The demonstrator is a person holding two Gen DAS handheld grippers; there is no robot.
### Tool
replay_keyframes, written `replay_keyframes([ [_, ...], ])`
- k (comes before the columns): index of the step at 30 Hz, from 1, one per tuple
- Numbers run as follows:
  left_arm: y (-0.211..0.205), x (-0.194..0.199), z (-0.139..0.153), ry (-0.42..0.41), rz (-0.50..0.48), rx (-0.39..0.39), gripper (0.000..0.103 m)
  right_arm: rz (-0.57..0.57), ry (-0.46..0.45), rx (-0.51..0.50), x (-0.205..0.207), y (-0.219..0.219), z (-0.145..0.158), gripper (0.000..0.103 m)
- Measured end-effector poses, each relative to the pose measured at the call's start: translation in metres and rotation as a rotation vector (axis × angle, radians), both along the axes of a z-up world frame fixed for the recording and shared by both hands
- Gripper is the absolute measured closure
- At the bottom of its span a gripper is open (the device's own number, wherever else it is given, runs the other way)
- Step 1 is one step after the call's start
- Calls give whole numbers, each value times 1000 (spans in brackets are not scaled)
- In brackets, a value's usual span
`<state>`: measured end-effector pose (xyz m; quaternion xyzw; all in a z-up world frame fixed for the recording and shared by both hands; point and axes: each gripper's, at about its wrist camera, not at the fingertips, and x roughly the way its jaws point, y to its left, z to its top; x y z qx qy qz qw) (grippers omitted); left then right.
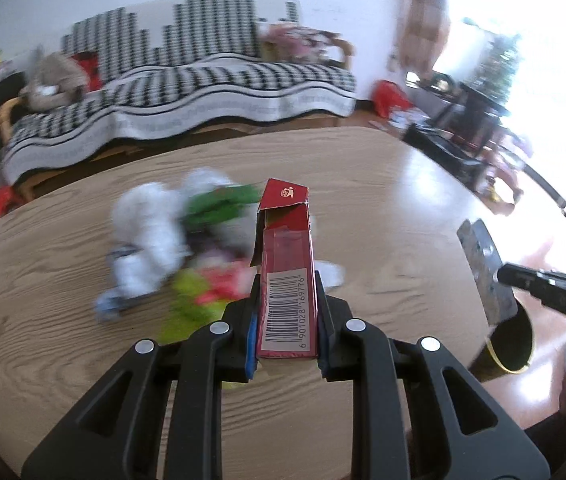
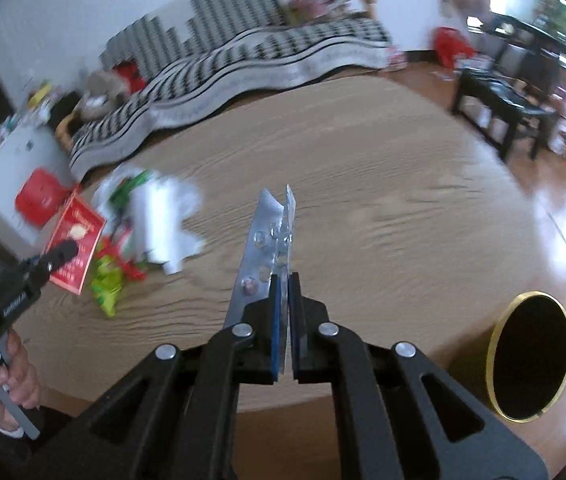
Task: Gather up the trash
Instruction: 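Carry both items to the black bin and open both tools over it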
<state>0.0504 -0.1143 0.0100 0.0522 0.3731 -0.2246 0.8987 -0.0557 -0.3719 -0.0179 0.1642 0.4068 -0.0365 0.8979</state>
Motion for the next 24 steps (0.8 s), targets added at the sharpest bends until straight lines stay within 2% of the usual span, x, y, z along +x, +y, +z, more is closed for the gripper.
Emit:
replay_keyframes([
  [5,-87,-24,-4,20,-166,-18,82,-176,-20,7,-50,-83,1,98],
  [11,-207,-73,-25,56,-398,-23,82,-405,2,46,-131,-193,-21,98],
  [13,-252,-93,-37,89,-482,-26,82,-461,18,65,-153,-218,-33,98],
  [19,-344,-137,-77,227,-661,-44,82,-596,56,163,-215,-281,-68,98],
  [24,-399,-159,-120,305,-737,-17,82,-659,74,250,-245,-314,-91,98],
])
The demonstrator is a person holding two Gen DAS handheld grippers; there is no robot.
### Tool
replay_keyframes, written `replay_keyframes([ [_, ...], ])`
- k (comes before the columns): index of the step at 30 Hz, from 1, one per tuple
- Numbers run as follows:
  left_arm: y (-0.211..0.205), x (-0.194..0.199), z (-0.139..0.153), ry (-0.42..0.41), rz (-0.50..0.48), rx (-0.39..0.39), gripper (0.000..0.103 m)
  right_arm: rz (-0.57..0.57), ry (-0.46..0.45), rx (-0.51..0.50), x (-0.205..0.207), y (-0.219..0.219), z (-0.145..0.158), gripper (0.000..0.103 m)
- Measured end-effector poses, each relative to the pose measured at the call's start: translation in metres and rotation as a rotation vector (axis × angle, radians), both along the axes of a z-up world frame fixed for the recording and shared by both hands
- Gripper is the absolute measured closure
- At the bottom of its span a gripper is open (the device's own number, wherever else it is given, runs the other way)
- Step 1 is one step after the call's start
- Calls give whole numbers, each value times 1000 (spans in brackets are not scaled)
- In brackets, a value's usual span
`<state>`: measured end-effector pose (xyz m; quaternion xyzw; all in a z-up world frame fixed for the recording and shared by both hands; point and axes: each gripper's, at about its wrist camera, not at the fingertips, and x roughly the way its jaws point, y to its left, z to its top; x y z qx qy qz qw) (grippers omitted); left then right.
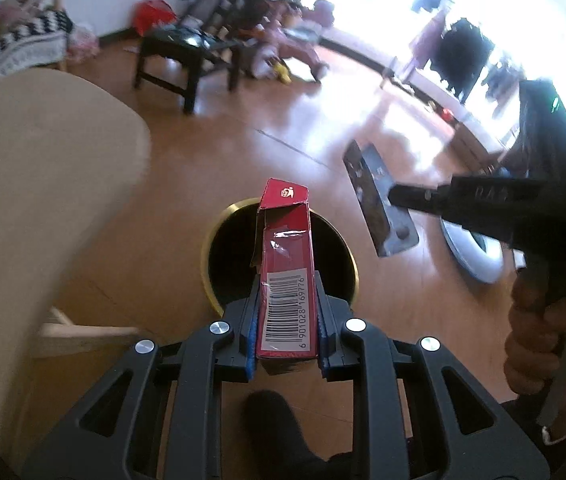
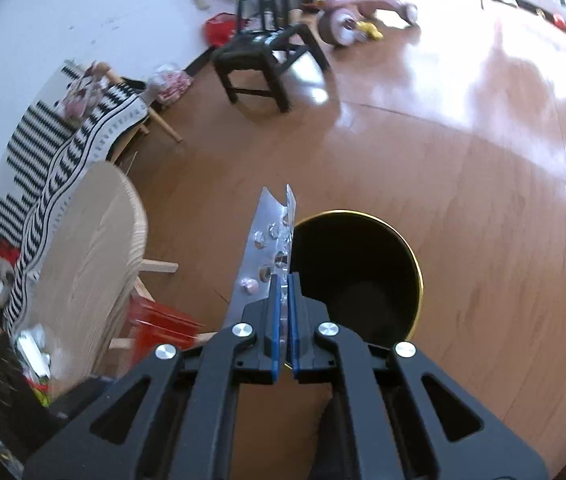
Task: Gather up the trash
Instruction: 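Carry both items to the black bin and open both tools over it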
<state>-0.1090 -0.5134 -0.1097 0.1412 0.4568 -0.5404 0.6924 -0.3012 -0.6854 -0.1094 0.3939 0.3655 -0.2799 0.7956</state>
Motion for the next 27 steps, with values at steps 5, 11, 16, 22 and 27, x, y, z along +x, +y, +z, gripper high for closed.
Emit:
replay_keyframes([
  [5,-24,-2,-23,37,-21,27,82,-31,0,29,-8,-16,-11,98],
  [11,-33,-2,-27,50,-2,36,82,-28,-2,26,2,-12,-10,98],
  [16,-38,-1,-33,58,-2,33,82,-22,3,12,12,-7,-8,98],
  [22,-35,6,-29,-13,57,10,7,-118,-45,-46,-4,-10,9,9],
  [27,-32,7,-24,1,61,0,7,-81,-56,-25,-2,-5,8,9],
])
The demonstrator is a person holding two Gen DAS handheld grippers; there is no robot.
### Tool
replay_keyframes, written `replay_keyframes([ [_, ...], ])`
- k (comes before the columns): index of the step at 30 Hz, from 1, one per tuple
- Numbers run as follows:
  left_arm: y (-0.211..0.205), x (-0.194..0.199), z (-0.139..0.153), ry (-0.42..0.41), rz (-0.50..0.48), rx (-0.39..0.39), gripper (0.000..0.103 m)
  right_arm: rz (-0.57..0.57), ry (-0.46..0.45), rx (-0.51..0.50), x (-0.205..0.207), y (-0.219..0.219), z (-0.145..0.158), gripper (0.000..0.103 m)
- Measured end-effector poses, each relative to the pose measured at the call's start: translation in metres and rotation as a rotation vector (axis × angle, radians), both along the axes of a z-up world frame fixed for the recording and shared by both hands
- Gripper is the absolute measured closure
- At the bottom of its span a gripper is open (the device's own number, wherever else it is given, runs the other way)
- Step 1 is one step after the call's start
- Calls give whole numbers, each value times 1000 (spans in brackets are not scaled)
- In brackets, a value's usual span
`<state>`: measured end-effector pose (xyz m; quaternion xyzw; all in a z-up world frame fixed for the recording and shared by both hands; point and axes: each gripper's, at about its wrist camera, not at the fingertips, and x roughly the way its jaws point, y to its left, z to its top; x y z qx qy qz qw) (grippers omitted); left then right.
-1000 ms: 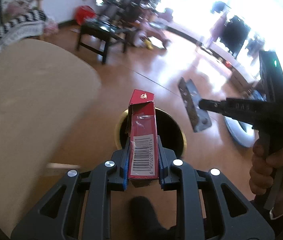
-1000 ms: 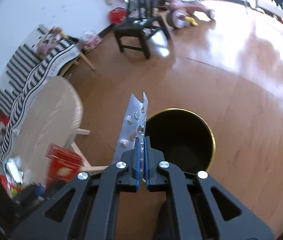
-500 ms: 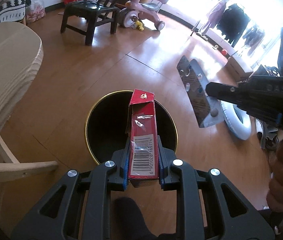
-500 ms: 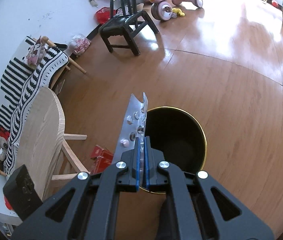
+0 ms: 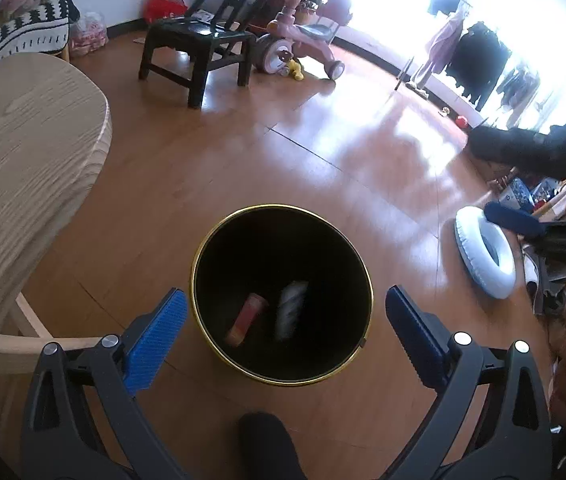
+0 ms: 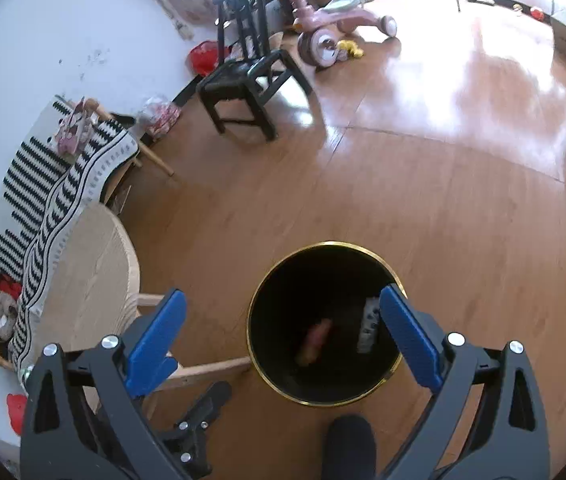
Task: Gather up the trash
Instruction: 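Carry both items to the black bin and open both tools over it, then return to the table and grasp the POPCORN bag with left tool while right tool grasps the white box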
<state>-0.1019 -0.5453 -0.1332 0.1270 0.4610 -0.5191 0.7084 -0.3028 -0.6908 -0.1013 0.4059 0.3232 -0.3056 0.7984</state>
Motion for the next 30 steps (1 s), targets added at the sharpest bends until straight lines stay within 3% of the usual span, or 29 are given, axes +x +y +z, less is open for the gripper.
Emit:
replay_keyframes([
  [7,10,-4,12,-7,-11,-28,7,43,-13,-17,12,10,12,9],
  [14,62,9,49,-51,30,-85,7,141,-63,-48,43,44,42,9],
  [20,143,44,87,-118,145,-108,7,295,-112,-96,96,101,73,9],
  [30,336,110,122,-238,469,-57,7,628,-135,-147,233,250,101,9],
])
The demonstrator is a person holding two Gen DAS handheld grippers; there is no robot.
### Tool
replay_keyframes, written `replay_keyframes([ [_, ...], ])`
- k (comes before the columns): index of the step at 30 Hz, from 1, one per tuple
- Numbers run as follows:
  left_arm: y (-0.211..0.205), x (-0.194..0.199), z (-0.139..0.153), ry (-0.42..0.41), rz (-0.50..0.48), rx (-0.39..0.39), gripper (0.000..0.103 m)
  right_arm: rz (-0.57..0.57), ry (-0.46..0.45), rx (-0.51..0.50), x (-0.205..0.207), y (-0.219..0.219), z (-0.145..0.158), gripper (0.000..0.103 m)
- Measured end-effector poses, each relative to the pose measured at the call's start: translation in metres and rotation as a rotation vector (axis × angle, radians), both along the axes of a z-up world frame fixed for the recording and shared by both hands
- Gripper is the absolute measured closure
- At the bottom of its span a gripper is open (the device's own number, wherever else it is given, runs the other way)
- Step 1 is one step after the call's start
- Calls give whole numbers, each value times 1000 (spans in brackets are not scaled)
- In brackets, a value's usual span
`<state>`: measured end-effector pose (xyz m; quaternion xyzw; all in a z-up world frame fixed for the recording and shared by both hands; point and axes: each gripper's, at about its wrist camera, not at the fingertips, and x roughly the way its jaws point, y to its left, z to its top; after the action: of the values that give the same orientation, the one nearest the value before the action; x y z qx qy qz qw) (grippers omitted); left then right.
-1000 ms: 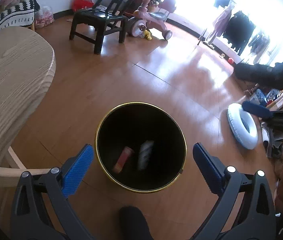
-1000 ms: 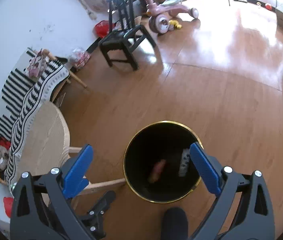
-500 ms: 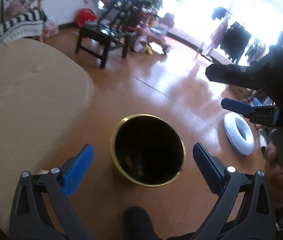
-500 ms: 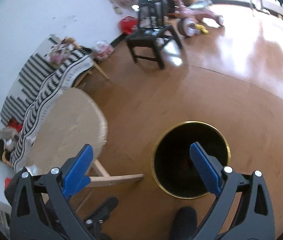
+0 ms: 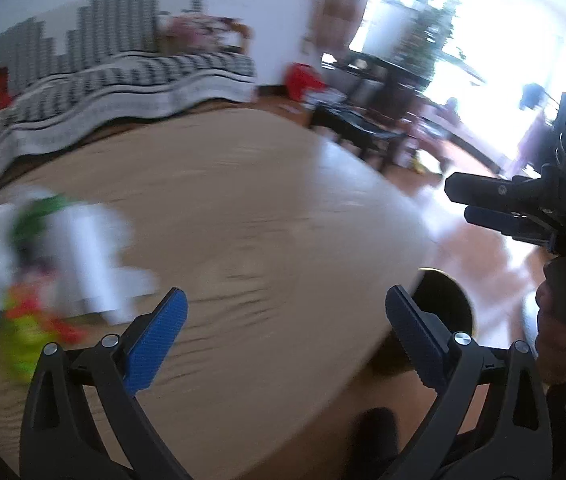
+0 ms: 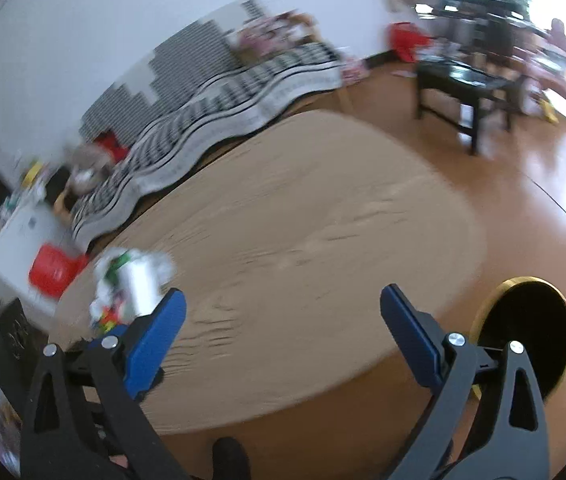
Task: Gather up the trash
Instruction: 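Return to the table and grasp the POPCORN bag with left tool while right tool grasps the white box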
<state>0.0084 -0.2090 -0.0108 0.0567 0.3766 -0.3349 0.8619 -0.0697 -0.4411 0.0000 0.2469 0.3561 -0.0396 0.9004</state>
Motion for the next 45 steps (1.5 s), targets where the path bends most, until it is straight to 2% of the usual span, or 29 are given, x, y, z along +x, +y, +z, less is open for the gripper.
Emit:
replay_keyframes([
  [6,101,23,-5,-17,153,51,7,209,28,-43,67,114,-9,9],
  [11,155,44,-22,-10,225,94,7,335,73,-69,110,181,-30,9],
  [13,167,51,-29,-11,235,106,7,360,96,-70,125,197,-38,9],
  [20,166,75,-57,-15,215,179,7,381,149,-106,165,228,-68,9],
  [23,165,81,-61,-7,195,177,7,396,156,-123,180,238,-76,12],
  [28,161,88,-65,-6,186,183,7,420,166,-165,192,253,-87,23],
  [30,160,88,-65,-9,187,185,13,419,166,-182,194,256,-89,31],
  [32,159,86,-66,-2,178,185,35,435,156,-169,195,256,-88,45],
  [33,159,86,-66,6,176,187,40,441,152,-163,194,257,-87,62],
  [34,159,84,-66,4,182,193,46,445,153,-166,193,257,-85,68],
  [35,158,83,-66,2,184,197,49,445,152,-175,191,256,-83,69],
  [40,162,74,-52,7,175,168,51,426,113,-162,179,249,-69,73],
  [44,165,64,-38,-8,169,135,51,430,69,-91,165,236,-52,77],
  [45,166,63,-35,-10,169,126,51,424,58,-54,160,229,-48,81],
])
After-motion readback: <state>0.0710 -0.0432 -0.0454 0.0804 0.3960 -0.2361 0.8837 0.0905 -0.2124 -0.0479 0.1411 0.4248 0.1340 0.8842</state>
